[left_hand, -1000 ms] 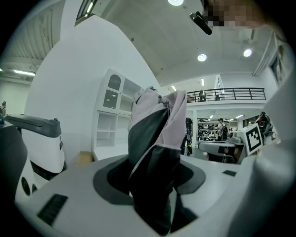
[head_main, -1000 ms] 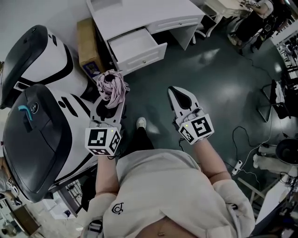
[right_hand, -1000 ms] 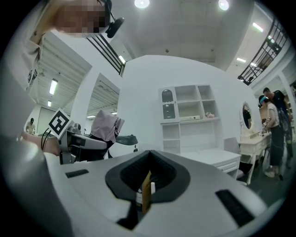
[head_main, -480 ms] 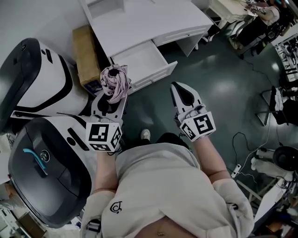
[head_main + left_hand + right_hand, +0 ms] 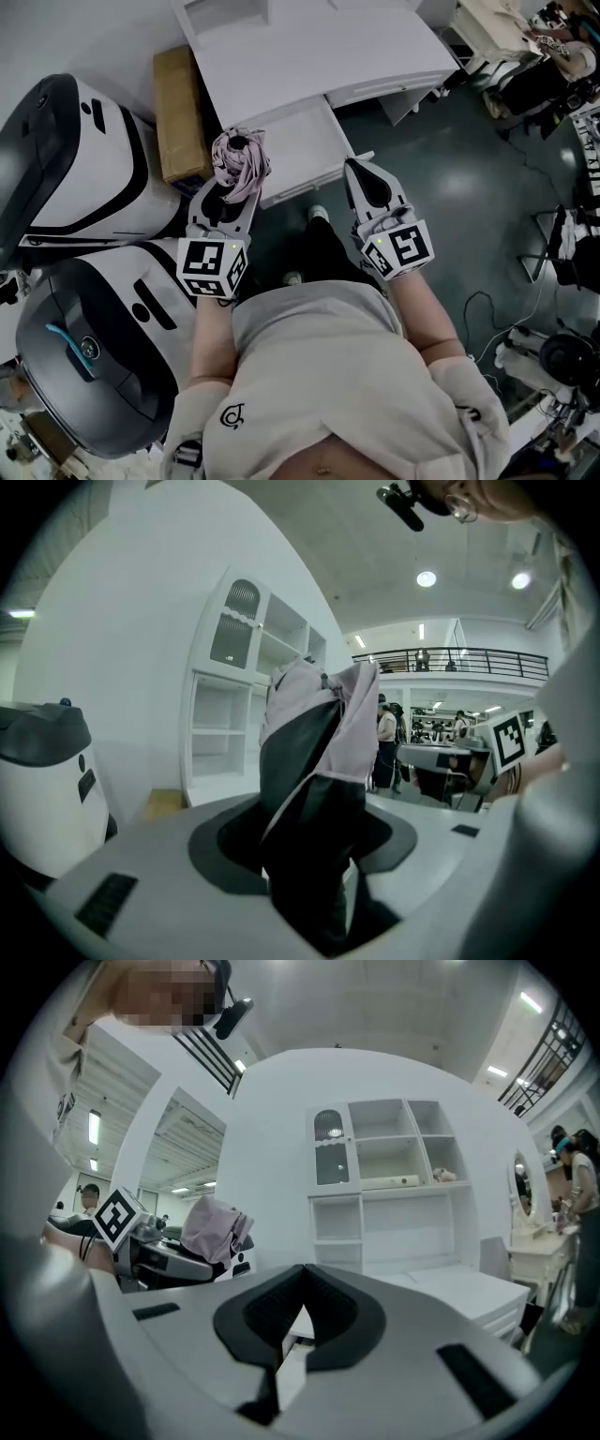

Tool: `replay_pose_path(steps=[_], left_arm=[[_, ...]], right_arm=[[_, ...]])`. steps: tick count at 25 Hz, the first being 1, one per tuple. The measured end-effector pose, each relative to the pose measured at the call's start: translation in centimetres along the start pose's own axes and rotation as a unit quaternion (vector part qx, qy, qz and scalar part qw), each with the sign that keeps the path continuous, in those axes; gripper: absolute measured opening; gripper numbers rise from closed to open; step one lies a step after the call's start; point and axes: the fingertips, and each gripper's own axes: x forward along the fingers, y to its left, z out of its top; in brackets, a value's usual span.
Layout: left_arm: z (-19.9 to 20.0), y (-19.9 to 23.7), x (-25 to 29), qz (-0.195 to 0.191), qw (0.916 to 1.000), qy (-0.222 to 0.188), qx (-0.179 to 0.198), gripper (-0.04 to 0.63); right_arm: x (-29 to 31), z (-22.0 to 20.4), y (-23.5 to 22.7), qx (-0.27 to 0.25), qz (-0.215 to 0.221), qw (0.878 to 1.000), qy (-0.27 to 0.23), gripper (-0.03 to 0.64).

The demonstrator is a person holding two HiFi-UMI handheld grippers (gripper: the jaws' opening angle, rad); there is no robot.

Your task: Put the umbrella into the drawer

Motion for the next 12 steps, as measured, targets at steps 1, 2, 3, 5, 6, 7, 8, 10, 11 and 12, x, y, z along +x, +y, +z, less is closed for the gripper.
replay_pose_path(steps=[1,2,3,5,6,7,8,10,11,12], left_arm=[[0.1,0.3,1.1,0.005,1.0000,0.002,-0.001,0.225],[0.2,0.7,2.3,0.010,0.9999,0.005,-0.003,0.225],[0.3,1.0,3.5,0.014,0.9999,0.008,-0.005,0.225],[0.4,1.5,6.1,0.021,0.9996,0.015,-0.007,0.225],[0.5,1.8,7.4,0.025,0.9995,0.019,-0.008,0.225],[0.4,2.0,8.7,0.028,0.9993,0.022,-0.010,0.225],[0.4,2.2,9.9,0.030,0.9992,0.025,-0.011,0.225],[-0.1,2.5,12.2,0.030,0.9988,0.036,-0.013,0.225],[-0.5,2.5,13.3,0.028,0.9985,0.045,-0.012,0.225],[-1.2,2.5,14.4,0.026,0.9980,0.056,-0.010,0.225]], right_arm=[[1.0,0.1,-0.9,0.000,0.007,1.000,-0.003,0.005],[2.1,0.1,-1.7,-0.001,0.014,1.000,-0.004,0.005],[3.1,0.2,-2.7,-0.001,0.022,1.000,-0.004,0.005],[5.1,0.0,-5.0,0.000,0.032,0.999,-0.001,0.006],[6.0,-0.1,-6.1,0.000,0.037,0.999,0.002,0.005],[6.9,-0.3,-7.2,0.001,0.042,0.999,0.005,0.005],[7.8,-0.5,-8.2,0.000,0.048,0.999,0.008,0.005],[9.5,-1.0,-10.0,-0.002,0.061,0.998,0.014,0.005],[10.2,-1.3,-10.8,-0.002,0.068,0.998,0.018,0.005],[10.9,-1.8,-11.6,0.001,0.075,0.997,0.023,0.005]])
